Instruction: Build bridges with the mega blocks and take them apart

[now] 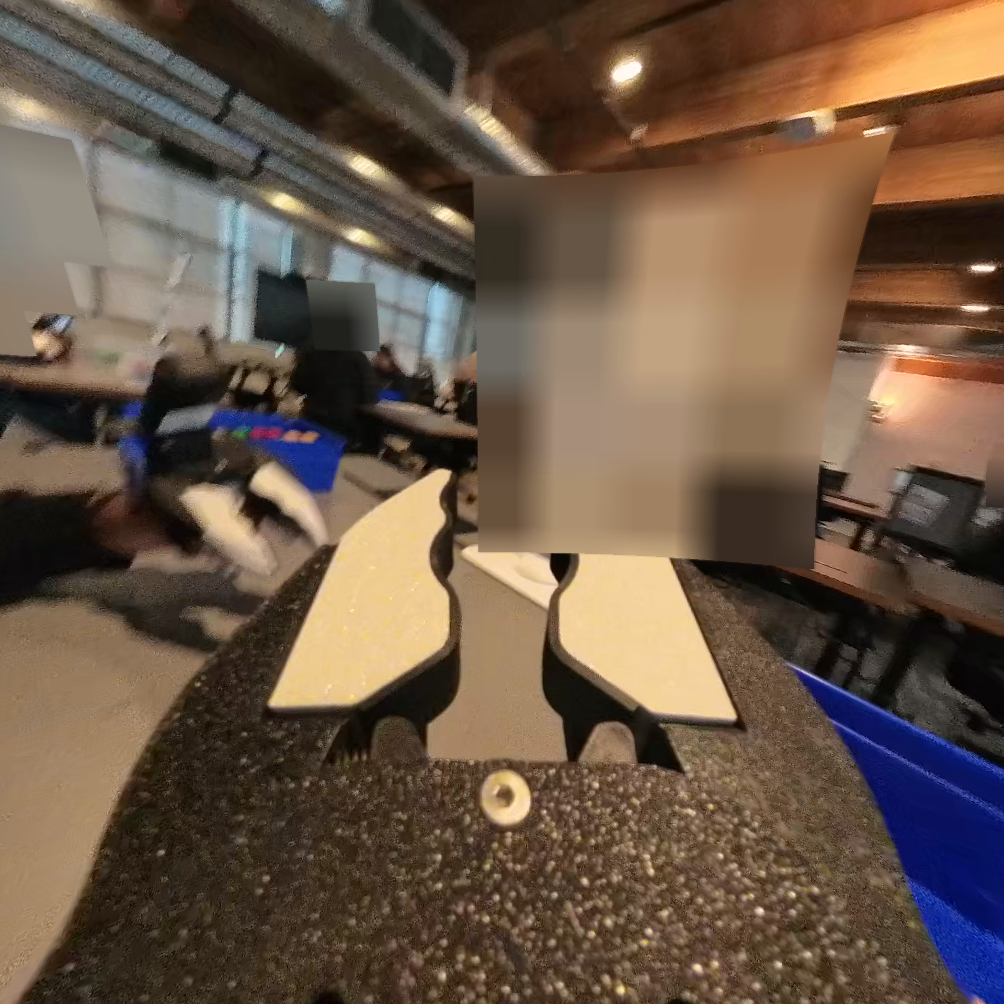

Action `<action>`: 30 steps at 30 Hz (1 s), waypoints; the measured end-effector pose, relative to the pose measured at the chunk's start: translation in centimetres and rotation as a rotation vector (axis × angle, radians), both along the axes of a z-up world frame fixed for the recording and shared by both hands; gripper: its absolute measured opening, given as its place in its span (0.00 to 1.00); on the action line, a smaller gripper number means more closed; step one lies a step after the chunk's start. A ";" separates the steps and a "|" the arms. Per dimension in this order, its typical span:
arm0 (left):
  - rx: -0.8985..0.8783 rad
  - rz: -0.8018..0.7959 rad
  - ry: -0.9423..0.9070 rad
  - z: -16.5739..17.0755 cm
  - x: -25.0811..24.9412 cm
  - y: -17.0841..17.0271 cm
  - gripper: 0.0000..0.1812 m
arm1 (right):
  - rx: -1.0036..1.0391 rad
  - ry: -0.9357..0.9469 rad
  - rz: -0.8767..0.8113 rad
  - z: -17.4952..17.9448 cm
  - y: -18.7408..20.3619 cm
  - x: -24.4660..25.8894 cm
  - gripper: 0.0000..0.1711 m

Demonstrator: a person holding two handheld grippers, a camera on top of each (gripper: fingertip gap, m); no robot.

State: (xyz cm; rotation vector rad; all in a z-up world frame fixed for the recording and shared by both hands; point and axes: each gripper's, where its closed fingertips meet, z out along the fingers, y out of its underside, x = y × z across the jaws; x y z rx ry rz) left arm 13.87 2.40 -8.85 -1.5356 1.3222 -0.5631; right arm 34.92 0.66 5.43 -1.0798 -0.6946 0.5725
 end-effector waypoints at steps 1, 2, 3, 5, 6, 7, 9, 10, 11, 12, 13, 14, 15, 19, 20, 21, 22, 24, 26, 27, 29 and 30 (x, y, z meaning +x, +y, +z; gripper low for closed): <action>0.050 0.054 0.029 0.6 -1.5 0.9 0.21 | 0.004 -0.087 0.038 -1.0 -0.5 -2.3 0.19; 0.100 0.116 0.058 1.4 -3.3 1.8 0.22 | -0.006 -0.184 0.067 -2.5 -0.9 -4.6 0.19; 0.146 0.181 0.083 2.1 -5.3 2.6 0.22 | -0.027 -0.284 0.090 -4.2 -1.1 -6.7 0.20; 0.211 0.309 0.101 3.8 -9.8 4.0 0.22 | -0.092 -0.519 0.128 -8.6 -1.5 -10.3 0.21; 0.223 0.367 0.087 4.7 -12.1 4.5 0.22 | -0.130 -0.664 0.126 -11.4 -1.6 -11.5 0.22; 0.223 0.420 0.055 5.5 -14.5 4.9 0.22 | -0.161 -0.811 0.115 -14.2 -1.6 -12.3 0.24; 0.202 0.511 -0.045 7.1 -18.9 5.4 0.23 | -0.204 -1.044 0.113 -19.1 -2.0 -13.2 0.26; 0.192 0.554 -0.097 7.8 -21.1 5.5 0.23 | -0.229 -1.120 0.137 -21.0 -2.5 -13.7 0.27; 0.189 0.600 -0.142 8.3 -23.3 5.5 0.24 | -0.249 -1.163 0.172 -22.5 -3.1 -14.2 0.28; 0.192 0.653 -0.174 8.8 -25.6 5.5 0.24 | -0.251 -1.145 0.216 -22.9 -3.8 -15.1 0.16; 0.196 0.712 -0.194 9.1 -28.0 5.4 0.24 | -0.254 -1.113 0.258 -23.1 -4.4 -15.8 0.13; 0.198 0.781 -0.209 9.2 -30.6 5.3 0.25 | -0.265 -1.086 0.294 -23.0 -4.9 -16.4 0.10; 0.192 0.852 -0.231 9.3 -33.3 5.2 0.26 | -0.286 -1.060 0.323 -23.0 -5.2 -16.7 0.11; 0.007 1.041 -0.491 9.1 -42.4 4.9 0.28 | -0.381 -0.978 0.368 -22.8 -4.8 -16.6 0.18; -0.016 1.073 -0.540 9.2 -44.2 4.6 0.29 | -0.403 -0.962 0.377 -22.8 -4.8 -16.5 0.20; -0.022 1.098 -0.575 9.4 -45.8 4.3 0.30 | -0.419 -0.957 0.382 -22.8 -4.7 -16.4 0.22; -0.030 1.107 -0.611 9.5 -46.9 4.0 0.31 | -0.426 -0.955 0.384 -22.8 -4.6 -16.4 0.23; -0.051 1.074 -0.653 9.6 -47.7 3.4 0.33 | -0.425 -0.958 0.392 -22.8 -4.7 -16.5 0.23; -0.068 1.082 -0.670 9.5 -48.7 3.0 0.33 | -0.426 -0.962 0.400 -22.9 -4.8 -16.5 0.23; -0.074 1.130 -0.659 9.1 -49.9 2.9 0.32 | -0.431 -0.961 0.404 -22.9 -4.8 -16.6 0.23; -0.109 1.269 -0.583 7.5 -52.9 2.8 0.31 | -0.437 -0.959 0.407 -22.9 -4.8 -16.6 0.23; -0.135 1.335 -0.535 6.4 -54.3 2.9 0.31 | -0.437 -0.959 0.407 -22.9 -4.8 -16.6 0.23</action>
